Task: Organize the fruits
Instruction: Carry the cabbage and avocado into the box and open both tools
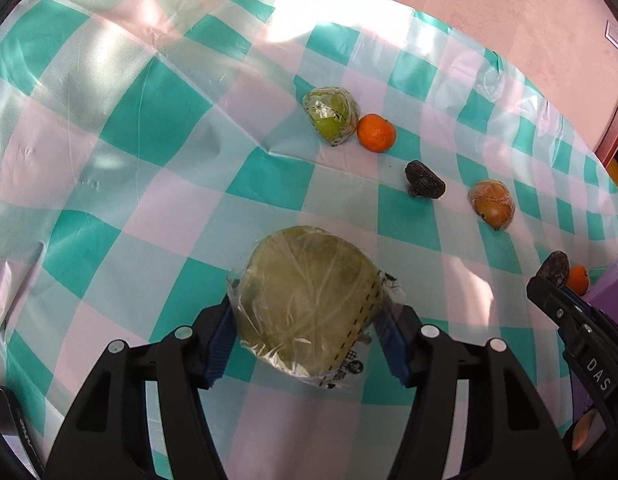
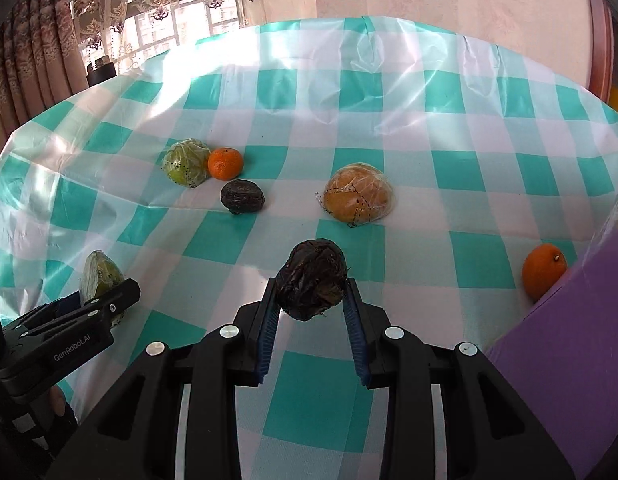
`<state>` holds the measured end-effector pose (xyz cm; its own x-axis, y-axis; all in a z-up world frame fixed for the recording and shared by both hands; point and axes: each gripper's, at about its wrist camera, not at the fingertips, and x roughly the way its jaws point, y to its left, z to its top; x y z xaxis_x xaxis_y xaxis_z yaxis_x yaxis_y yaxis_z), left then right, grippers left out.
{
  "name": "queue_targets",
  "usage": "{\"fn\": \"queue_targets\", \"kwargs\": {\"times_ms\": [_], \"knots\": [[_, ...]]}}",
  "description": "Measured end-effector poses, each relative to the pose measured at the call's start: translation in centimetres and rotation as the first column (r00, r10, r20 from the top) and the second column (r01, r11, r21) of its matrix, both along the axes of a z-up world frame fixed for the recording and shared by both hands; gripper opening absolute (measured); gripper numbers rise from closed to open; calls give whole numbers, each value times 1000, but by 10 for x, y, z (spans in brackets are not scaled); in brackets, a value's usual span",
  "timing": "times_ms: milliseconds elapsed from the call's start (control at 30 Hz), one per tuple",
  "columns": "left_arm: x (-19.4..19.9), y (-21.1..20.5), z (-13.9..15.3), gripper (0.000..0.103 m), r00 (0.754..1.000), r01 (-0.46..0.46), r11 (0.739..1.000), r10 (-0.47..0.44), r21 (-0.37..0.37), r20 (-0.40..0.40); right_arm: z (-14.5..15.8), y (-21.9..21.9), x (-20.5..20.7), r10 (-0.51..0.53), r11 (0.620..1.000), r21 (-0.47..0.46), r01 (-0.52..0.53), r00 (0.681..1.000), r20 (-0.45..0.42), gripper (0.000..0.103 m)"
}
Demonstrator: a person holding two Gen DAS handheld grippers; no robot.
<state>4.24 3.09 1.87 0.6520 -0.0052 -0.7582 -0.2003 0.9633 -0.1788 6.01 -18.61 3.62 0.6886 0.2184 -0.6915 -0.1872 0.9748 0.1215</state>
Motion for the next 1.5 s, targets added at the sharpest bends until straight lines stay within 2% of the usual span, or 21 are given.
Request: {"fn": "queue_targets", "kwargs": {"times_ms": [100, 233, 567, 700, 900, 1100, 1333, 1500], "knots": [[-22, -3, 3, 62, 1000, 16, 1000, -17, 25, 20, 1, -9, -22, -18, 999, 33, 18, 1000, -12, 33], [-46, -11, 7, 62, 998, 48, 998, -50, 51, 40, -4, -13, -51, -6, 1000, 24, 7, 1000, -27, 33], [-70, -44, 12, 62, 989, 128, 986, -135, 109, 55, -16, -17, -96, 21, 999, 34, -19, 998, -67, 33], [-78, -51, 21, 62, 985, 144, 983, -153, 114, 75, 3, -26, -113, 26, 997, 71, -25, 1000, -16, 33], [-95, -70, 53, 62, 965, 196, 972, -214, 129, 153, 54, -57, -141, -3, 986, 166, -14, 995, 103, 33], [-111, -114, 85, 62, 916, 297, 940, -329, 166, 228, 87, -98, -157, -71, 978, 206, 35, 983, 169, 33], [-115, -178, 107, 62, 849, 410, 888, -455, 209, 268, 98, -153, -174, -187, 963, 232, 138, 961, 202, 33], [-118, -237, 116, 62, 763, 517, 810, -583, 278, 279, 91, -191, -180, -278, 947, 219, 236, 943, 184, 33]]}}
